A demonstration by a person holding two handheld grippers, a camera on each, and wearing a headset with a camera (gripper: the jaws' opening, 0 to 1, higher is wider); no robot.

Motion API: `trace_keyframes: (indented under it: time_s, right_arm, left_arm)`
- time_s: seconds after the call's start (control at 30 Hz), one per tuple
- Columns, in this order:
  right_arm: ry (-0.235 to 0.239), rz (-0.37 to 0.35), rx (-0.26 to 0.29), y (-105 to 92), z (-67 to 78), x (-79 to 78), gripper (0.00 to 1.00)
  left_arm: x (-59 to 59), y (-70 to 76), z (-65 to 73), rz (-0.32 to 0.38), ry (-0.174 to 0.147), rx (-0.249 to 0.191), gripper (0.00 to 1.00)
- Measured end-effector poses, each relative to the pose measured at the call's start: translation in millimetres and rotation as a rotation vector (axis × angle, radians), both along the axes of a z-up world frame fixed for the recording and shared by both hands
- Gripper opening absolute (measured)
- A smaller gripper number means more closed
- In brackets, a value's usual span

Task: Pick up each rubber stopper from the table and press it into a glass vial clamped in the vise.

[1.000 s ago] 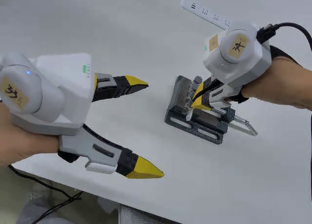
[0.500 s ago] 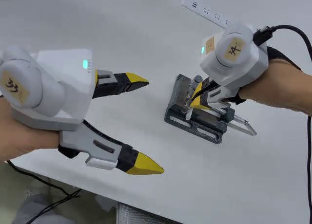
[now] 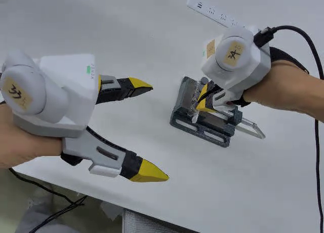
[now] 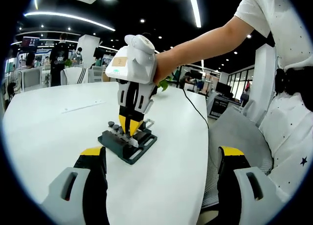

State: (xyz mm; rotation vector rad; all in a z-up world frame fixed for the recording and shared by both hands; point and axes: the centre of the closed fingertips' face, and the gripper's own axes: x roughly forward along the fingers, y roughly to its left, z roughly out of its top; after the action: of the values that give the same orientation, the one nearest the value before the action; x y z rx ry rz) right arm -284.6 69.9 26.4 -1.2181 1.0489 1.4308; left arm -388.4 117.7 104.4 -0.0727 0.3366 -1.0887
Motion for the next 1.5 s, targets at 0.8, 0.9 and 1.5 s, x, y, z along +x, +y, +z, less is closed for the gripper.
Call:
trace_keyframes:
  time_s: [0.8, 0.9, 1.5]
  right_arm:
    - [-0.022, -0.085, 0.182, -5.5, 23.4, -3.8, 0.05]
    - [-0.019, -0.132, 0.224, -9.3, 30.6, -4.1, 0.07]
    - [-0.015, -0.456, 0.541, -63.8, 62.4, -30.5, 0.3]
  left_arm:
    - [-1.9, 10.0, 6.6, 0.018, -0.011, 0.045, 0.94]
    - [-1.6, 9.7, 6.6, 0.013, -0.015, 0.053, 0.94]
    - [7.5, 11.6, 6.8, 0.002, -0.046, 0.095, 0.99]
